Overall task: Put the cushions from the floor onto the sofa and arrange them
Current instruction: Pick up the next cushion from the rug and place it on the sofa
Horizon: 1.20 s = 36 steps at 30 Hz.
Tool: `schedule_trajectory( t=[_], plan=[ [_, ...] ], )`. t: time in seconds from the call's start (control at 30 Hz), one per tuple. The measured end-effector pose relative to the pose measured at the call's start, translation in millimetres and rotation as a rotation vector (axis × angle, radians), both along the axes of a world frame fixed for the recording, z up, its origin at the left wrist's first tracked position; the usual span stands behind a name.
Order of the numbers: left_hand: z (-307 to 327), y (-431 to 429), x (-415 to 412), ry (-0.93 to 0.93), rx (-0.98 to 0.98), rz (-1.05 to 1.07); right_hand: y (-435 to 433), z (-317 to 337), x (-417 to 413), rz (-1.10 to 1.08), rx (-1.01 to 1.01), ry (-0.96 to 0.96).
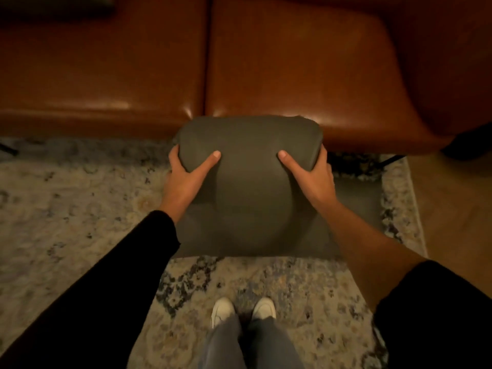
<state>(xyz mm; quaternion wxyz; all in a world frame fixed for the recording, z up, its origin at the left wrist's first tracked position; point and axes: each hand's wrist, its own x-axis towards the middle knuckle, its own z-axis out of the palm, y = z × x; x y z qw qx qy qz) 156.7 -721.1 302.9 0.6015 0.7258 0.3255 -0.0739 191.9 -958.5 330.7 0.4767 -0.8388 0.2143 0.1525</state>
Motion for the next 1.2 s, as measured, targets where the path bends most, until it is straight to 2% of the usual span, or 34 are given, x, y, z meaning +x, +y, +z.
schedule_trajectory(
  t=[0.27,0.53,0.83,1.2],
  plan=[
    [193.7,38.6,45.4,-0.144,0.020,0.001,35.8,191.2,47.6,0.011,0.042,-0.189],
    [299.8,73.3,109.5,-0.273,0.077,0.024,72.9,281.5,113.1,0.028,0.082,-0.366],
    [341.6,95.9,233.8,-0.286,0.144,0.053,96.7,319.4,239.4,0.042,0.108,-0.418],
    [328.6,134.6,363.9,-0.304,0.124,0.047,136.1,309.1,369.5,0.024,0.089,-0.416]
  ],
)
